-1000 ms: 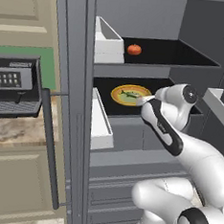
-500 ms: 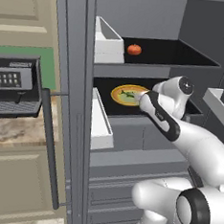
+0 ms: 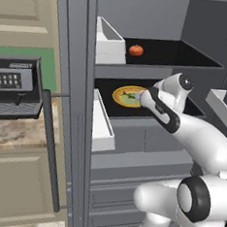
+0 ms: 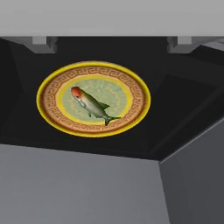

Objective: Transport the fish from the fridge to the microwave and turn on the microwave.

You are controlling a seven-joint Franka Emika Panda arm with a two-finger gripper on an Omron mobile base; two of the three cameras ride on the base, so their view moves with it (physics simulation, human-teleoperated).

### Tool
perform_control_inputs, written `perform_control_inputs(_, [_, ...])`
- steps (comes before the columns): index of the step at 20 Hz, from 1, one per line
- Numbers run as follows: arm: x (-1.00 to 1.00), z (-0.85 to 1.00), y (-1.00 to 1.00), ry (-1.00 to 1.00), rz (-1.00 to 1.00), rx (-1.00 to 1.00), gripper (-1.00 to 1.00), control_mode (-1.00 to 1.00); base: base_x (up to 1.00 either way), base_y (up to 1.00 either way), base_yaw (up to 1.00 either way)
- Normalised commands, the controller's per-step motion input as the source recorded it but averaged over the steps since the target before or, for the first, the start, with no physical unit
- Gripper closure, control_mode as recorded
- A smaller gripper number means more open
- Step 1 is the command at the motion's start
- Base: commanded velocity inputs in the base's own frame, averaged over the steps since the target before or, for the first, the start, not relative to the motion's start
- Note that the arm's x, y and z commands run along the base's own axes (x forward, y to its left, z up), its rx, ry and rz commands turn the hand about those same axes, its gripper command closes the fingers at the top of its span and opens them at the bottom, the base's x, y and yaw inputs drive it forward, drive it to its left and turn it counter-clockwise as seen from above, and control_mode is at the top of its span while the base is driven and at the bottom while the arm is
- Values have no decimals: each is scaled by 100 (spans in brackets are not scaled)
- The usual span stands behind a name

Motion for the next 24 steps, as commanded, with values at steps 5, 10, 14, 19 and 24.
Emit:
perform_control_inputs(5, [22,-7,0,6,0,0,-100,-100,0,0,0])
perform_control_inputs(10, [22,-2,-4,1,3,0,-100,-100,0,0,0])
perform_control_inputs(14, [19,-10,-3,1,4,0,-100,-100,0,0,0])
perform_control_inputs(19, [16,-14,-5,0,5,0,-100,-100,0,0,0])
perform_control_inputs(24, [14,-15,-3,0,5,0,-100,-100,0,0,0])
